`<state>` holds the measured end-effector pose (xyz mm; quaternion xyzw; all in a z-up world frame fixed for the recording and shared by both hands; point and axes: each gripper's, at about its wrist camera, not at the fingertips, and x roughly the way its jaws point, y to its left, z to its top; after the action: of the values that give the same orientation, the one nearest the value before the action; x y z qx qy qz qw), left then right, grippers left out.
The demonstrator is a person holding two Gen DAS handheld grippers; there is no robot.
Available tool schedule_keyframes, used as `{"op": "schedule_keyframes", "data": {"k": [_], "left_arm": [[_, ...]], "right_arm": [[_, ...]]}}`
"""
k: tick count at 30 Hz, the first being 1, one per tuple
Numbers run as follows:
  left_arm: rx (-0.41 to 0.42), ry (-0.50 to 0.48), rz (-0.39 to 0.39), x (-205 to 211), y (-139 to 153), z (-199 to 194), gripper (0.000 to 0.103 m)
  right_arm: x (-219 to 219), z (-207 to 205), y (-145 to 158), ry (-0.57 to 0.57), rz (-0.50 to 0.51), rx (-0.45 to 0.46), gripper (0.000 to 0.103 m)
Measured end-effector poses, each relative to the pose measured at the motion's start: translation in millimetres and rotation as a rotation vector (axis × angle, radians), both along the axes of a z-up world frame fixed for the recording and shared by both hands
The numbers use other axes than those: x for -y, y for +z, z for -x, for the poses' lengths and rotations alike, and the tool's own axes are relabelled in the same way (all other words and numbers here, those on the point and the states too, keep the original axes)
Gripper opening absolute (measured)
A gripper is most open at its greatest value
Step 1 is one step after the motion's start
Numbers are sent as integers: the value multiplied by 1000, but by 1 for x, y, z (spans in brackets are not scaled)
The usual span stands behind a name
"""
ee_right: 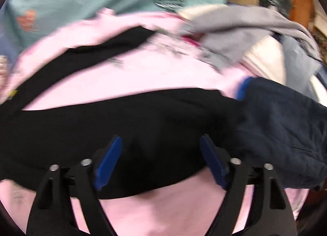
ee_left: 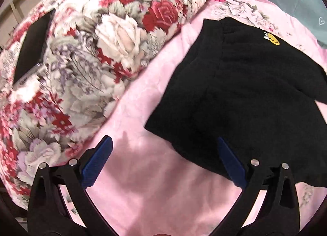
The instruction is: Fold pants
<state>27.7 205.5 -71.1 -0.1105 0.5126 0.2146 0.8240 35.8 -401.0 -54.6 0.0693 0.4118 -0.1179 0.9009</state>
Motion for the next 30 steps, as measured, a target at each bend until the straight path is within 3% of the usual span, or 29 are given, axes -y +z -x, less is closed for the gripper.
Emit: {"op": "schedule_keyframes", "data": {"k": [2, 6, 9, 12, 13, 15, 18, 24, 30], "left_arm": [[-14, -40, 43, 3, 0, 0, 101], [-7, -100, 4, 14, 1, -7, 101], [-43, -116, 104, 11, -11, -21, 100], [-66, -99, 182, 1, -25, -34, 89], [-45, -92, 165, -1, -24, -38, 84], [-31, -88, 149, -4, -20, -41, 51], [6, -76, 149, -10, -11, -41, 20], [58, -90, 146, -7, 1, -30, 14], [65, -42, 145, -15, 0, -29, 11]], "right_arm": [[-19, 1, 8, 56, -11, 4, 86], [-58, 3, 1, 155, -4, -50, 89], [-73, 1, -10, 167, 21, -100, 90], [-76, 8, -11, 154, 16, -99, 90], [-75, 10, -9, 150, 9, -89, 90], [-77, 15, -7, 150, -1, -72, 90], [-78, 18, -5, 156, 34, -78, 90], [-66, 15, -15, 105, 58, -120, 90], [-59, 8, -42, 99, 61, -201, 90]]}}
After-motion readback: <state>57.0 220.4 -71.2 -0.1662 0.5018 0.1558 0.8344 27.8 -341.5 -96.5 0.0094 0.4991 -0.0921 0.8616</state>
